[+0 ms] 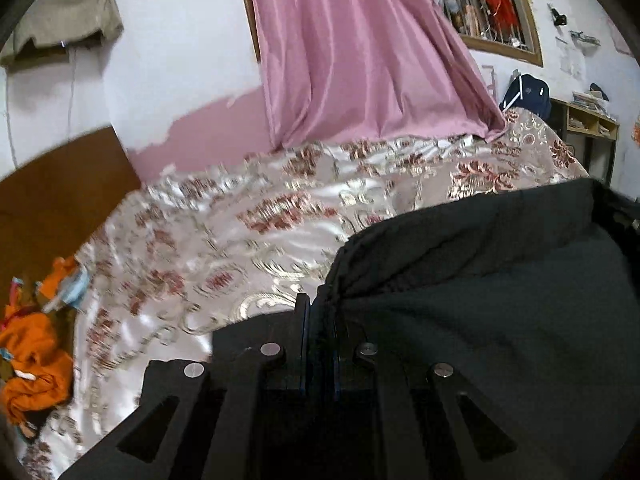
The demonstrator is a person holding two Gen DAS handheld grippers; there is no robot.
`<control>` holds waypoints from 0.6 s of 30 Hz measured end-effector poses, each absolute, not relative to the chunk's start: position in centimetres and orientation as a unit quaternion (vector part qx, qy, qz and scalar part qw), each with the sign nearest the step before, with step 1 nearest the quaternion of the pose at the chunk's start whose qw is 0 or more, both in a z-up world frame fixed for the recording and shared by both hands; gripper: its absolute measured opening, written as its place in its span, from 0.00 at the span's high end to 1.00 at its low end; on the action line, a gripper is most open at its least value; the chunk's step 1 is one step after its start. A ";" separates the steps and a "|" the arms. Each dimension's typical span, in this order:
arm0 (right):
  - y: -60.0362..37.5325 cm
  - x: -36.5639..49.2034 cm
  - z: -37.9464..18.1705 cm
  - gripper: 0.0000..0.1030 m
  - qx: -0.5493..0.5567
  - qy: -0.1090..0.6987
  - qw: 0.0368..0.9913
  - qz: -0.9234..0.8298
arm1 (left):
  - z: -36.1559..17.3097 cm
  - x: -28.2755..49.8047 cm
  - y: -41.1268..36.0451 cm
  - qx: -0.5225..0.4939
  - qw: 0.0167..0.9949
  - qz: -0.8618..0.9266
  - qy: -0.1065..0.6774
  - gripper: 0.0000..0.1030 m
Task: Fold large clothes
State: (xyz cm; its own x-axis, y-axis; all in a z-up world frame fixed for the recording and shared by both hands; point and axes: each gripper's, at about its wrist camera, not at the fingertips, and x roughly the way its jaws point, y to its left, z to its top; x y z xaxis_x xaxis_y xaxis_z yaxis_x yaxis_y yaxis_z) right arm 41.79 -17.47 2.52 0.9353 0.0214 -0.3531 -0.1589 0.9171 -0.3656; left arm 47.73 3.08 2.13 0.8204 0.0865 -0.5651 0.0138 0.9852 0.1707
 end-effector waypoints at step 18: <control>-20.4 45.3 1.4 0.34 -0.149 0.209 0.964 0.075 | 2.0 49.2 7.0 -0.074 0.941 -0.047 0.328 0.35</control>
State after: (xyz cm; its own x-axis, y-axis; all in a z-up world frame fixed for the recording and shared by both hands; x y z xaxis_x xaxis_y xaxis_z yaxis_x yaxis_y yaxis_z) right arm 45.32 -20.43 1.37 0.9017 0.0833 -0.4243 -0.2073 0.9445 -0.2550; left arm 49.17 7.01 2.04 0.7801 -0.1366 -0.6106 0.0395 0.9847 -0.1698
